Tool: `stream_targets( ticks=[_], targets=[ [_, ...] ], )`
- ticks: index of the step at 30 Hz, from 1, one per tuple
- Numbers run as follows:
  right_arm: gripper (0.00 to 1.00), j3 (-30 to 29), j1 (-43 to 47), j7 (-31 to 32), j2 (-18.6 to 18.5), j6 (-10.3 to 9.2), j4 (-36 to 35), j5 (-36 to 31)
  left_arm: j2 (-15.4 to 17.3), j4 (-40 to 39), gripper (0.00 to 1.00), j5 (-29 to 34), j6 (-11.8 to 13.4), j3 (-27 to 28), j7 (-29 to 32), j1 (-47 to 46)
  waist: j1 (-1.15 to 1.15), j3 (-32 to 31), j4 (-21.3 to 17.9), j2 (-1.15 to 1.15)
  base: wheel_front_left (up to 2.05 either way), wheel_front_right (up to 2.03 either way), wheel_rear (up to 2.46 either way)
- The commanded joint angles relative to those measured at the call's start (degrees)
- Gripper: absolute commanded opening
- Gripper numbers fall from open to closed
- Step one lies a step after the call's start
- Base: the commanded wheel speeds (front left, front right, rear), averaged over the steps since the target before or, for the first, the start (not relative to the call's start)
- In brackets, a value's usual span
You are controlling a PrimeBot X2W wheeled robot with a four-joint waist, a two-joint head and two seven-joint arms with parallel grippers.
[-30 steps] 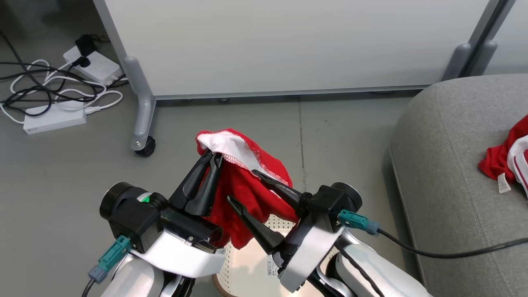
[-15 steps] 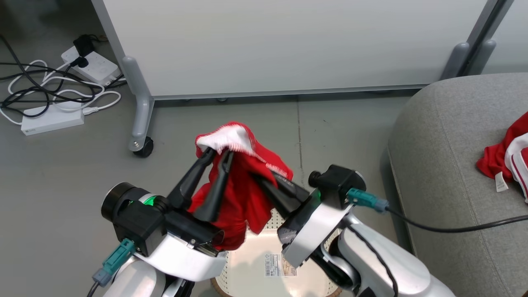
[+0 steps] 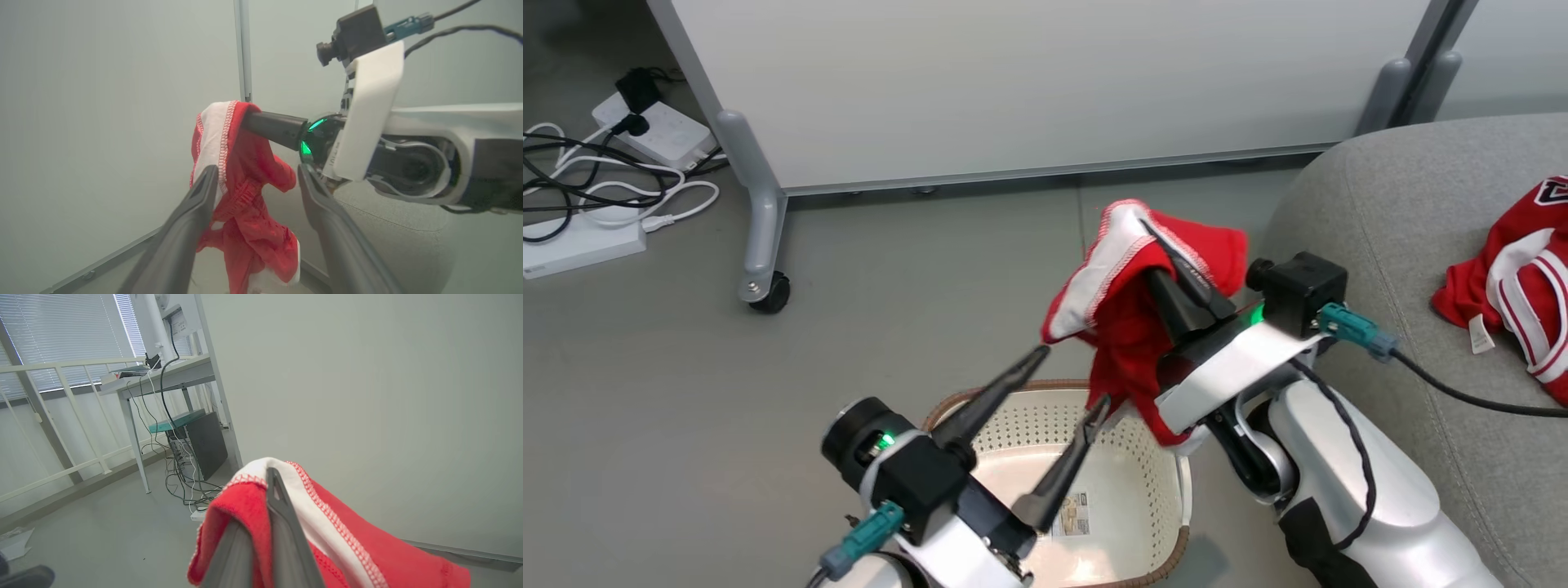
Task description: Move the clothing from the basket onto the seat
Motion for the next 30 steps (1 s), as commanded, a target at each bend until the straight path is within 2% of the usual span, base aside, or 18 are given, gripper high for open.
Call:
stream_targets(
  ticks=[1, 9, 17, 22, 24, 30],
  targets=[
    [0.00, -0.98, 0.73, -0.36, -0.25, 0.03, 0.23, -0.53, 0.07, 0.72, 1.00, 0.55, -0.49, -0.53, 0.14, -0.78, 0.00, 0.36, -0.51, 0.00, 0.00, 0.00, 0.00],
    [0.00, -5.25, 2.95, -0.29, -0.26, 0.03, 0.56, -1.45, 0.54, 5.97, 1.00, 1.87, -1.67, -3.62, -0.67, -1.13, 0.00, 1.07, -2.93, 0.00, 0.00, 0.00, 0.00],
    [0.00, -6.76, 5.17, -0.30, -0.29, 0.03, -0.94, -0.98, 1.38, 7.33, 1.00, 1.86, -1.17, -3.39, -1.94, -1.34, 0.00, 1.91, -7.29, 0.00, 0.00, 0.00, 0.00],
    [0.00, -6.90, 6.15, -0.29, -0.30, 0.03, -1.94, -0.11, 2.55, 6.38, 1.00, 1.95, -1.08, -3.49, -1.65, -1.12, 0.00, 2.64, -12.71, 0.00, 0.00, 0.00, 0.00],
    [0.00, -7.92, 6.97, -0.29, -0.27, 0.03, -3.04, -0.12, 3.52, 5.02, 1.00, 2.31, -1.56, -4.49, -0.69, -1.21, 0.00, 3.53, -18.61, 0.00, 0.00, 0.00, 0.00],
    [0.00, -9.62, 7.96, -0.29, -0.26, 0.03, -4.51, -0.28, 4.57, 3.63, 1.00, 2.48, -1.67, -5.34, 0.66, -1.47, 0.00, 4.82, -24.99, 0.00, 0.00, 0.00, 0.00]
  ],
)
